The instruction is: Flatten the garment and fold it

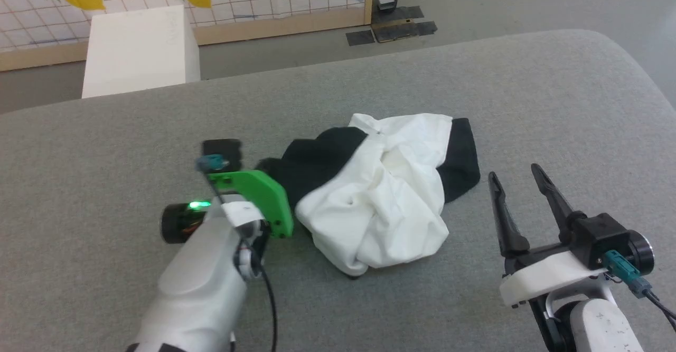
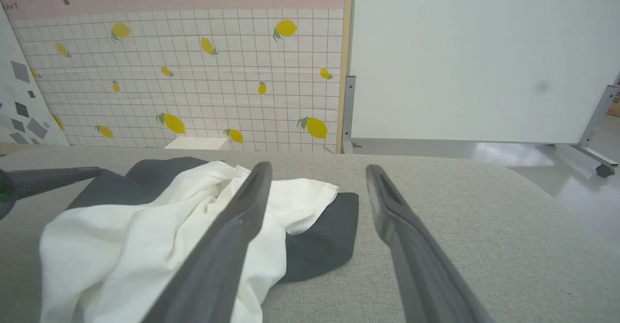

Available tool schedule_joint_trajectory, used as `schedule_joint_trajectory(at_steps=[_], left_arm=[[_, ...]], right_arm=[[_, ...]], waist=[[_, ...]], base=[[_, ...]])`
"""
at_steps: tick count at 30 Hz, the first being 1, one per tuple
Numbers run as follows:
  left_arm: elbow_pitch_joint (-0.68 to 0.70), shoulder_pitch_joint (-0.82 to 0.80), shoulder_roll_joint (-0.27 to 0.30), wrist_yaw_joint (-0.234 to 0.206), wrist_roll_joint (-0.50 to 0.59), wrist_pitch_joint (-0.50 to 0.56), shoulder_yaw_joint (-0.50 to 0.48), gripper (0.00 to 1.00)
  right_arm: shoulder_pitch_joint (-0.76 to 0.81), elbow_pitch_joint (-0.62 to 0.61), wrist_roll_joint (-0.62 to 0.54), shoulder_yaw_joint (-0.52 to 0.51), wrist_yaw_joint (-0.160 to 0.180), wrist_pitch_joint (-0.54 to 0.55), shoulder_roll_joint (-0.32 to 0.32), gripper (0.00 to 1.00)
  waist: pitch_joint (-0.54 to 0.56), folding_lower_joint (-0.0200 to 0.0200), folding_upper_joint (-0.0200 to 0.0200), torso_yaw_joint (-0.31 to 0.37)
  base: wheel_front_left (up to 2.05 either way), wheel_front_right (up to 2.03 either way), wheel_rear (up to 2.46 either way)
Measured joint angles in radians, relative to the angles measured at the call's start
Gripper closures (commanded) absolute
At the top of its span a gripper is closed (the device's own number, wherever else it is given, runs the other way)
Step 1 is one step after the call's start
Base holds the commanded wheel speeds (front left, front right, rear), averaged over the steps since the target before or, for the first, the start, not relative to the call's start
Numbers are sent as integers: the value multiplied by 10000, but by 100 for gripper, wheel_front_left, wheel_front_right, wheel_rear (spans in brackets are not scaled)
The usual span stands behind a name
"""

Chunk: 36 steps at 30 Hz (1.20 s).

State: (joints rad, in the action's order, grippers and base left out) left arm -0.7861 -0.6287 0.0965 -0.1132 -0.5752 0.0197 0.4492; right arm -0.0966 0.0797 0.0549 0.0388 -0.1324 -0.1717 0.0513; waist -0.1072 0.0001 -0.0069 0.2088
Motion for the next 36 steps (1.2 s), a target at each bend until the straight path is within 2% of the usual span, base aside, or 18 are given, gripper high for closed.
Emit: schedule_joint_trajectory(at_steps=[4, 7, 13, 16, 17, 18, 20, 22, 25, 30, 36], left_arm=[[623, 540, 596, -696, -198, -790, -698, 100], [1216, 1258, 1156, -1179, -267, -982, -1120, 100], [2844, 3599, 2251, -2644, -397, -656, -1921, 100], [3718, 4872, 2414, -3122, -811, -270, -2240, 100], [4040, 5207, 2389, -3135, -928, -263, -2311, 54], [4454, 5530, 2311, -3110, -1085, -382, -2429, 0], [5172, 5910, 2207, -2884, -1208, -840, -2514, 0], [5917, 6075, 1988, -2546, -1356, -1841, -2723, 0], [6516, 6080, 1854, -2303, -941, -2612, -2811, 0], [7405, 6025, 1200, -2034, 491, -2734, -3198, 0], [8009, 5959, 82, -1358, 2008, -2769, -3628, 0]], right_arm=[[47, -90, -12, -113, 0, 38, 2, 0], [177, -144, -12, -155, 0, 48, 0, 0], [207, -268, -12, -253, 0, 127, 0, 0], [222, -293, -12, -337, 0, 134, 2, 0], [239, -293, -12, -364, 0, 150, 2, 0], [272, -297, -12, -405, 0, 173, 0, 0], [338, -299, -15, -420, 0, 236, 0, 0], [362, -311, -25, -454, 0, 313, 0, 0], [360, -326, -113, -472, 0, 479, 2, 0], [329, -184, -159, -366, 0, 1325, 2, 0], [66, 493, 347, 226, 2, 3758, 4, 0]], waist=[[86, 0, 0, -233], [145, 0, 0, -411], [223, 0, 0, -740], [227, 0, 0, -874], [222, -1, 0, -915], [215, 0, 0, -967], [197, 0, 0, -1062], [174, -1, 0, -1163], [121, -1, 0, -1306], [-18, 0, 0, -1539], [-314, 0, 0, -1786]], base=[[0, 0, 0], [0, 0, 0], [0, 0, 0], [0, 0, 0], [0, 0, 0], [0, 0, 0], [0, 0, 0], [0, 0, 0], [0, 0, 0], [0, 0, 0], [0, 0, 0]])
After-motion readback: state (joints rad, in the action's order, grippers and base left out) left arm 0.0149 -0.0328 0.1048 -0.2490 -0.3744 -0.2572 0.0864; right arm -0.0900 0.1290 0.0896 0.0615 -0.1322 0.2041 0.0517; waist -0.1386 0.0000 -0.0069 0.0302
